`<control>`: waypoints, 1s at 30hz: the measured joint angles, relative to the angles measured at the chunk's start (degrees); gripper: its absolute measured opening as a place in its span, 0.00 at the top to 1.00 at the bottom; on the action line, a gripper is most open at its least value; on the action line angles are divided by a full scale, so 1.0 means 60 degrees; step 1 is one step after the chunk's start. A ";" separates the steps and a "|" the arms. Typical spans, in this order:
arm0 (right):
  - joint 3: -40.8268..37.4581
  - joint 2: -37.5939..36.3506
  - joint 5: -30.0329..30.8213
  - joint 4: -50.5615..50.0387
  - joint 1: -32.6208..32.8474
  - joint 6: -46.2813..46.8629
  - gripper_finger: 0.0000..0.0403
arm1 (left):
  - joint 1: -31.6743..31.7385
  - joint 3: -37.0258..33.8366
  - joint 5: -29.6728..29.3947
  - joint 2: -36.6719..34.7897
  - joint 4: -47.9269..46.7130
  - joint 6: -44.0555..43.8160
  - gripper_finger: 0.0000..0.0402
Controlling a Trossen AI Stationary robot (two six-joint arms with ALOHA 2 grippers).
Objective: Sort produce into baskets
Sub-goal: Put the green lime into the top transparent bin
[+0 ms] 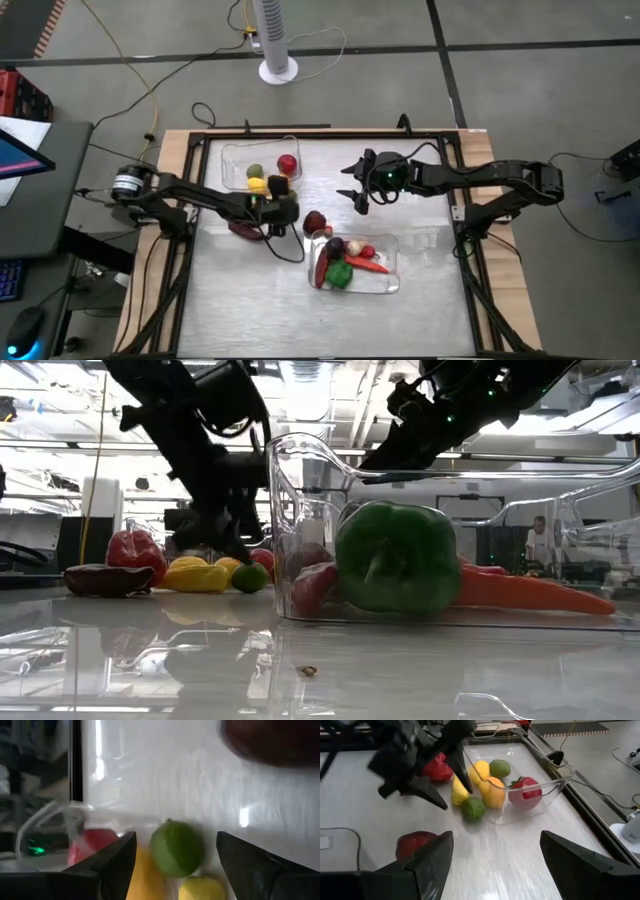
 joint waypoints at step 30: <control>-0.0001 0.0000 0.0001 -0.0083 0.0005 0.0033 0.19 | 0.0421 0.1239 0.0542 0.1602 -0.2598 -0.2711 0.49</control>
